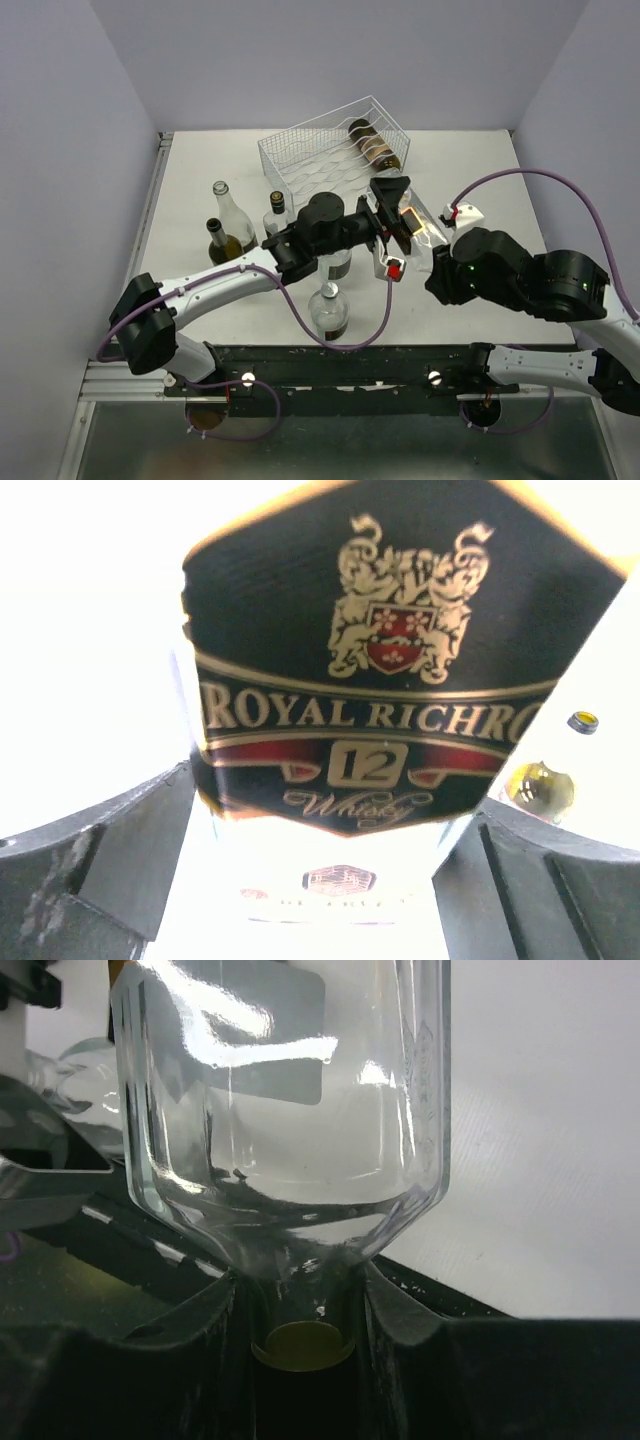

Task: Put the wine bottle on the wine rack

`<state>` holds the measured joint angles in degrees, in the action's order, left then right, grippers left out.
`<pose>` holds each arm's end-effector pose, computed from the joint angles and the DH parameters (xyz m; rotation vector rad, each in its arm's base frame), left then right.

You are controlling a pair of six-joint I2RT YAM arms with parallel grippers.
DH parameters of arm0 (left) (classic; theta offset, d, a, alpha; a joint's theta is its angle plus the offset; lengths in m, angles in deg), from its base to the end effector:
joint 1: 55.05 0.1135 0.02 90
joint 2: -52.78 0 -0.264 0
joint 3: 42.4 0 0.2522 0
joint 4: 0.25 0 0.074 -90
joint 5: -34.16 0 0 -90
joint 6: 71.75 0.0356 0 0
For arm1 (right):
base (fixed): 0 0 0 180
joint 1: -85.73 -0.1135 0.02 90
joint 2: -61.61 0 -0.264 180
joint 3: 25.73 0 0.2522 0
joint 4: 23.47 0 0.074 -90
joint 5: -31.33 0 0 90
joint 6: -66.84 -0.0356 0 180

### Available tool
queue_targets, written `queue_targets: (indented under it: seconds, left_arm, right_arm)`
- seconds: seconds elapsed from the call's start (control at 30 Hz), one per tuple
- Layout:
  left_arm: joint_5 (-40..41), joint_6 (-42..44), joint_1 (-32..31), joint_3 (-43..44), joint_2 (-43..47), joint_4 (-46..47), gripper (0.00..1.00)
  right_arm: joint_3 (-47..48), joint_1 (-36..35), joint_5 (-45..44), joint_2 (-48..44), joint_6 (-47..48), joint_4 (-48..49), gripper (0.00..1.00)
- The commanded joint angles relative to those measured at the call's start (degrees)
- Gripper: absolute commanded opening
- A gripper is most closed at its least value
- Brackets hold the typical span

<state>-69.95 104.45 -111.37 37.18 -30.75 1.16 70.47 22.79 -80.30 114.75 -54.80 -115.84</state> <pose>0.1870 -0.2963 0.3536 1.5823 0.3360 0.2041 0.0643 0.0971 0.4157 -0.4783 2.3305 0.3391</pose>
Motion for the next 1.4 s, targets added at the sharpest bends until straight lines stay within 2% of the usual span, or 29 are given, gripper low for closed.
queue_targets:
  seconds: [0.0, 0.27, 0.4, 0.47, 0.57, 0.67, 0.73, 0.83, 0.9, 1.0, 1.17, 1.37]
  left_arm:
    - [-4.3, -6.8, -0.9, -1.7, 4.2, 8.7, 0.99]
    - [-0.4, -8.6, -1.1, -4.5, 3.0, 13.6, 0.99]
    - [1.3, -16.1, -1.1, -7.1, 5.3, 20.8, 0.99]
    - [1.1, -21.7, -1.1, -9.1, 8.0, 24.0, 0.99]
    - [2.9, -30.6, -1.2, -11.1, 12.1, 26.6, 0.99]
    - [8.9, -39.6, -1.2, -13.1, 15.0, 31.0, 0.99]
    - [13.5, -43.5, -1.3, -13.5, 16.5, 31.3, 0.99]
    - [19.3, -51.1, -1.2, -12.3, 18.7, 26.3, 0.99]
    - [24.5, -60.8, -1.0, -9.7, 20.4, 18.9, 0.99]
    - [28.3, -66.0, -1.0, -8.1, 22.5, 11.9, 0.99]
    - [28.5, -81.3, -0.9, -9.9, 28.5, 7.7, 0.99]
    - [23.0, -87.7, -0.9, -13.0, 35.2, 5.7, 0.99]
  right_arm:
    - [1.4, 0.4, -13.9, -0.7, -3.4, -3.1, 0.00]
    - [2.9, 0.4, -23.9, 0.4, -3.4, 3.5, 0.01]
    - [3.3, 1.1, -26.7, 3.1, -2.5, 4.9, 0.01]
    - [2.0, 3.1, -24.1, 3.7, 1.1, 8.1, 0.01]
    - [-3.4, 11.0, -15.2, 2.1, 5.7, 17.4, 0.01]
    - [-9.1, 18.2, -6.9, 1.2, 9.5, 25.3, 0.01]
    - [-12.5, 20.4, -2.6, 2.4, 12.0, 29.6, 0.01]
    - [-16.9, 23.7, 6.9, 5.9, 14.8, 35.6, 0.01]
    - [-18.4, 25.5, 10.0, 9.1, 14.0, 37.9, 0.01]
    - [-21.3, 27.3, 15.9, 12.2, 14.8, 43.5, 0.01]
    - [-22.4, 29.7, 20.8, 20.4, 16.3, 49.2, 0.01]
    - [-22.9, 32.1, 22.8, 28.1, 14.5, 55.8, 0.01]
